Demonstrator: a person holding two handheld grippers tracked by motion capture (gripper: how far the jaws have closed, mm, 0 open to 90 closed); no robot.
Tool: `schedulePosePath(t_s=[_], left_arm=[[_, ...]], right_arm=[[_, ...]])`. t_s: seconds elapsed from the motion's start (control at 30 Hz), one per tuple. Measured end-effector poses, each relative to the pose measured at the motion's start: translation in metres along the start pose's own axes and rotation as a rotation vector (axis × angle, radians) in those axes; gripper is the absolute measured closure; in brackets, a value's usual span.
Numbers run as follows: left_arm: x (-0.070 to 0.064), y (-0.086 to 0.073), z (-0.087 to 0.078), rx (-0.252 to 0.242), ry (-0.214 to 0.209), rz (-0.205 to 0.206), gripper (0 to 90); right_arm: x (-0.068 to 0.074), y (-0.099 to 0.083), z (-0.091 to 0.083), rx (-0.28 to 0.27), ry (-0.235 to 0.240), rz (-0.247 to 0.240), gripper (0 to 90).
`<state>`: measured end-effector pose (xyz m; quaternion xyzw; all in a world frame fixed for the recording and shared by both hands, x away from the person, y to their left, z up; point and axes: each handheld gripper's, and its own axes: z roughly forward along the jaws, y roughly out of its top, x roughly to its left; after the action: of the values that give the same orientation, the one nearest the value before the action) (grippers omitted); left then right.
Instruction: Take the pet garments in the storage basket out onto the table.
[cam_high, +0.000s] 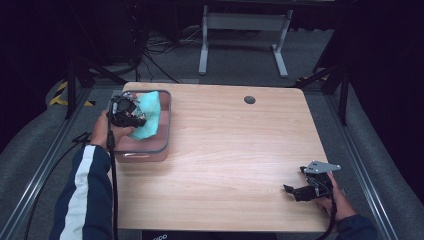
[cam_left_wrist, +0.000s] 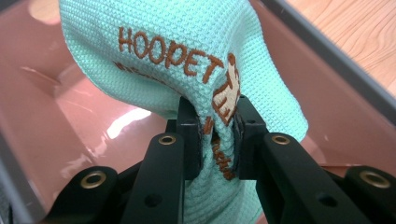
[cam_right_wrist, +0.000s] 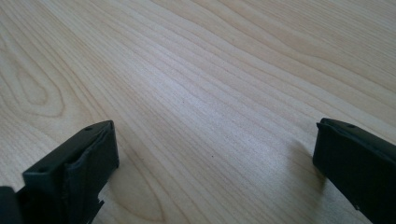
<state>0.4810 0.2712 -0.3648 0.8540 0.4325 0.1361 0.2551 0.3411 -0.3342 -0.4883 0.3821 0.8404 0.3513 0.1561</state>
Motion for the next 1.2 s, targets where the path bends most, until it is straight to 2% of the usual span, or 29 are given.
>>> schedulePosePath(t_s=[0.2,0.4,0.47,0.57,0.77,0.9,0.97,1.07,1.2], left_arm=[[-0.002,-0.004,-0.016,-0.053,0.006,0.015,76.8],[-0.006,-0.007,-0.032,-0.123,-0.003,-0.003,76.9],[-0.009,-0.007,-0.037,-0.134,-0.004,0.005,77.0],[-0.017,-0.003,-0.044,-0.163,-0.02,0.039,77.1],[-0.041,0.011,-0.052,-0.207,-0.054,0.109,77.3],[-0.064,0.023,-0.054,-0.211,-0.08,0.168,77.4],[-0.077,0.03,-0.053,-0.23,-0.104,0.196,77.4],[-0.097,0.04,-0.048,-0.243,-0.139,0.236,77.4],[-0.122,0.049,-0.032,-0.232,-0.18,0.278,77.4]], right_arm=[[0.0,0.0,0.0,0.0,0.0,0.0,0.6],[0.0,0.0,0.0,0.0,0.0,0.0,0.5],[0.0,0.0,0.0,0.0,-0.001,0.001,0.5],[0.0,0.0,0.0,-0.001,-0.001,0.001,0.6],[0.0,0.0,0.0,0.0,-0.001,0.001,0.5],[0.0,0.0,0.0,0.0,-0.001,0.001,0.5],[0.0,0.0,0.0,0.0,-0.001,0.001,0.6],[0.0,0.0,0.0,-0.001,-0.001,0.001,0.5],[0.0,0.0,0.0,0.0,-0.001,0.001,0.6]])
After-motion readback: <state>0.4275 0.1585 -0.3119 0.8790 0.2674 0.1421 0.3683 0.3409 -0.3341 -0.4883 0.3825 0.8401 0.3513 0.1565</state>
